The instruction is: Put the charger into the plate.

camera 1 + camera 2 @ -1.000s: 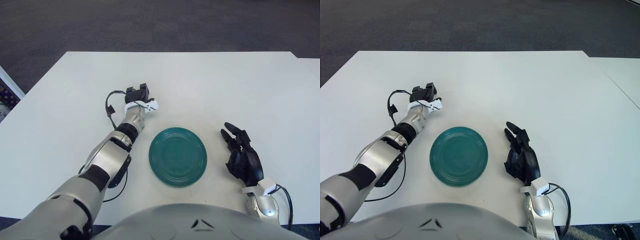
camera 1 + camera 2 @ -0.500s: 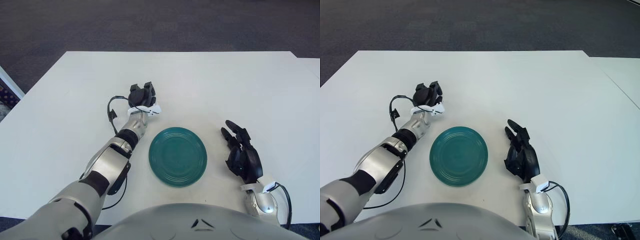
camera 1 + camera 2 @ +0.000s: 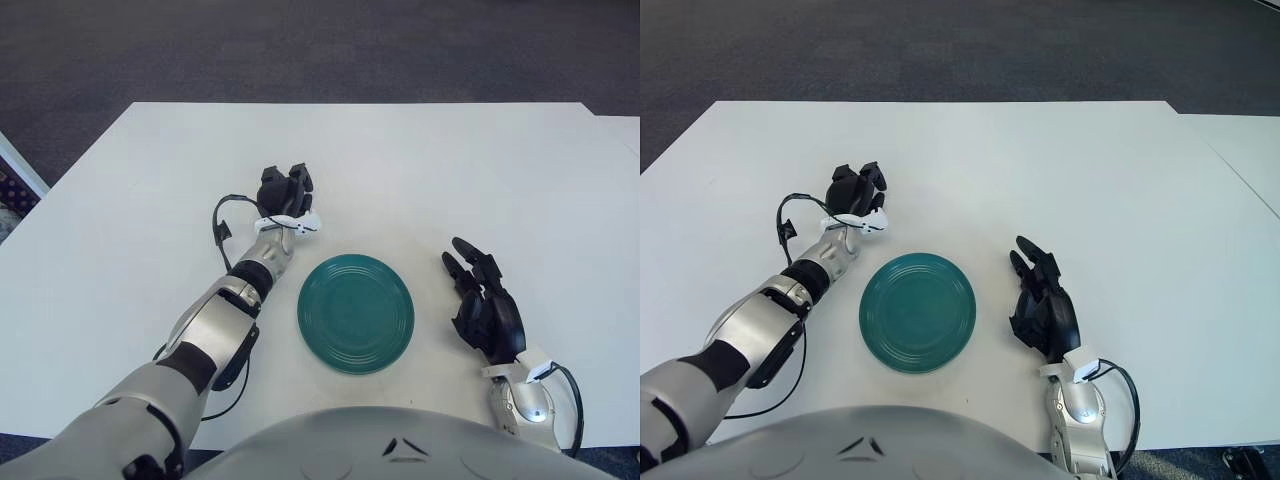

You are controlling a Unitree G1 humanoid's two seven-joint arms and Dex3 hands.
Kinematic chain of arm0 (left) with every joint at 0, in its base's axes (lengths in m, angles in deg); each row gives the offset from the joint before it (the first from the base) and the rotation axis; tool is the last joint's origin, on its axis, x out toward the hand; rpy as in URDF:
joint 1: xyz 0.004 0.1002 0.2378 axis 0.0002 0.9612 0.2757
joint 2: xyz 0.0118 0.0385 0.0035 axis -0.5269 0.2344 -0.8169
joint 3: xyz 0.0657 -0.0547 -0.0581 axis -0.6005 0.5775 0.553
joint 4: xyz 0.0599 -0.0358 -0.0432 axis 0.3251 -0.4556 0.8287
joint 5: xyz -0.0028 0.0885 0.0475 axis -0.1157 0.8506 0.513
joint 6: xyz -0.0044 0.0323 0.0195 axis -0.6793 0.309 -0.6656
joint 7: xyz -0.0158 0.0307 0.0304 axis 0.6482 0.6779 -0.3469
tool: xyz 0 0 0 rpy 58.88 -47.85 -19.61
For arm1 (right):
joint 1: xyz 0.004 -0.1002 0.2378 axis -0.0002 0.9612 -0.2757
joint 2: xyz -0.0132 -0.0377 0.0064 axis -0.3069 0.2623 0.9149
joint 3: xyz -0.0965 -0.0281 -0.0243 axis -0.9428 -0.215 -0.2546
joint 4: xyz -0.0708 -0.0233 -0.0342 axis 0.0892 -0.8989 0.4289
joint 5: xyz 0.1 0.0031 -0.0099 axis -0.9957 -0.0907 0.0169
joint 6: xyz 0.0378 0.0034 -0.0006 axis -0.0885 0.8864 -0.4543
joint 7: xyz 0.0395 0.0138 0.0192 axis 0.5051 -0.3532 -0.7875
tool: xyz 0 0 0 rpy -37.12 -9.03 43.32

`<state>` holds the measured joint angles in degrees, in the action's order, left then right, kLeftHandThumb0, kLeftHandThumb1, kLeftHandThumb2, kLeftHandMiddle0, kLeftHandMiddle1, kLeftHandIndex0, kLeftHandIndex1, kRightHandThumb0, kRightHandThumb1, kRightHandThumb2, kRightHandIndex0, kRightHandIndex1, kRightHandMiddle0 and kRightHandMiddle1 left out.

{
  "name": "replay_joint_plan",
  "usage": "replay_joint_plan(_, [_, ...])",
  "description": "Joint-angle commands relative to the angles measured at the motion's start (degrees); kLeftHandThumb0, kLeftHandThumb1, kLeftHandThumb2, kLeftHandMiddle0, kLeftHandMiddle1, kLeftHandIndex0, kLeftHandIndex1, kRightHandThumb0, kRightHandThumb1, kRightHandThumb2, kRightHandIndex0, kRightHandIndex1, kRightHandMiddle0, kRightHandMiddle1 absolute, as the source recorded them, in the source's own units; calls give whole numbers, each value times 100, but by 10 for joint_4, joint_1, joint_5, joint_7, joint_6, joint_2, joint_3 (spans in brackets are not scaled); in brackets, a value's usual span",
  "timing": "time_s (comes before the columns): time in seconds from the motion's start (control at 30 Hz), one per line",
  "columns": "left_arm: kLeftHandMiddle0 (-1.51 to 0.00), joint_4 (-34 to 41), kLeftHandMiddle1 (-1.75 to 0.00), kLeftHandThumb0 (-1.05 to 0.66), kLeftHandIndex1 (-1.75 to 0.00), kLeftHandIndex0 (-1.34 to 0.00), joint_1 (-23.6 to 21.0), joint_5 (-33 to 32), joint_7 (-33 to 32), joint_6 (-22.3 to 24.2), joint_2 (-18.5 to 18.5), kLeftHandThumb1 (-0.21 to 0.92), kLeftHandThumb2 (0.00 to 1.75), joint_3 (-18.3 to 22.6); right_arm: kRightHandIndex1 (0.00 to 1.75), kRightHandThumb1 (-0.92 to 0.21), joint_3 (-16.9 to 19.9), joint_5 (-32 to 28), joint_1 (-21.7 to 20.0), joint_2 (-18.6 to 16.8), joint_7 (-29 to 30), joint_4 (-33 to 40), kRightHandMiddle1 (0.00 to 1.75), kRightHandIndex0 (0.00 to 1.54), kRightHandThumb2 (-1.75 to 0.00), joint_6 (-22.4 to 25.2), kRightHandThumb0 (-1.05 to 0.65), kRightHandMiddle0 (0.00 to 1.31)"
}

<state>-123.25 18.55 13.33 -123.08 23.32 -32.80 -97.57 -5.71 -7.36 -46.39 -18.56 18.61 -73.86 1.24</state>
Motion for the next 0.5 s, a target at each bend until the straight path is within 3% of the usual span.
replay_joint_plan(0.0, [-92,-21,-127,0,-175,-60,33,-2,5,-7,2,13,138,-7,0,-92,3,1,13,1,-4,-47,51,23,-92,21,-105,0])
replay_joint_plan(0.13, [-91,-18,-130,0,-175,-60,34,-3,-4,-17,-1,12,140,-6,0,-92,2,11,10,2,-1,-42,52,23,-92,16,-105,0])
replay_joint_plan(0.27, [-84,-15,-152,0,-175,-59,35,-7,-12,-31,-4,10,150,-3,1,-92,3,17,8,1,4,-40,54,25,-93,15,-105,0])
replay_joint_plan(0.47, [-79,-14,-164,0,-175,-59,31,-14,-14,-41,-6,9,155,1,1,-92,5,9,0,0,-1,-56,54,25,-93,17,-103,0])
